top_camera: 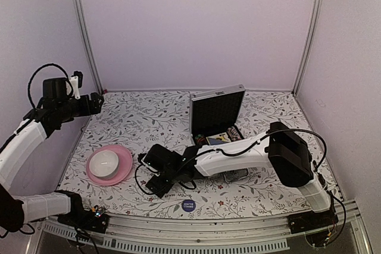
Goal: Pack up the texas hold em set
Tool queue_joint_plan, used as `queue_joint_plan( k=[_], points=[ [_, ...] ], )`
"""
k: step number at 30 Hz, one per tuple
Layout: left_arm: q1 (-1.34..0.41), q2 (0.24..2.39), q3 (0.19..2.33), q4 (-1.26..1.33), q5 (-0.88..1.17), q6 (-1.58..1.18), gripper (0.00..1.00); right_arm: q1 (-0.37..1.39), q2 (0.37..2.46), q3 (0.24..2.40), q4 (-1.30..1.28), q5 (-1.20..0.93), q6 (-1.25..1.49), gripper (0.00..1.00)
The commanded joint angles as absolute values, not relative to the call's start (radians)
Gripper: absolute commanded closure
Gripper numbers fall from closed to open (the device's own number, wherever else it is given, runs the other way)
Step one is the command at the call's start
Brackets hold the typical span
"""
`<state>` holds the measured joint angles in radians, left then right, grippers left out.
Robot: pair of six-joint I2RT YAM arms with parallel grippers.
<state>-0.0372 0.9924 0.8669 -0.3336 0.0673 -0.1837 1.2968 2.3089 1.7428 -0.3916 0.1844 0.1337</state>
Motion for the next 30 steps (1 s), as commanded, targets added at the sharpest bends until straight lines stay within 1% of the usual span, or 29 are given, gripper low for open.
queue_joint_plan(
  k=[1, 8, 14, 21, 30],
  points=[
    [-0.024, 0.98, 0.853, -0.31, 0.079, -0.167, 0.03, 1.311, 2.339, 1.781, -0.427, 0.205, 0.132, 0.06],
    [-0.021, 0.984, 0.853, -0.308, 0.084, -0.168, 0.03, 1.319, 2.388, 1.79, -0.444, 0.21, 0.149, 0.06],
    [-0.021, 0.983, 0.85, -0.31, 0.085, -0.169, 0.03, 1.321, 2.405, 1.791, -0.446, 0.212, 0.153, 0.1],
    [-0.021, 0.98, 0.848, -0.31, 0.084, -0.169, 0.03, 1.322, 2.395, 1.787, -0.465, 0.218, 0.158, 0.15],
    [-0.021, 0.976, 0.845, -0.309, 0.093, -0.169, 0.03, 1.323, 2.36, 1.772, -0.504, 0.238, 0.185, 0.16]
  ],
)
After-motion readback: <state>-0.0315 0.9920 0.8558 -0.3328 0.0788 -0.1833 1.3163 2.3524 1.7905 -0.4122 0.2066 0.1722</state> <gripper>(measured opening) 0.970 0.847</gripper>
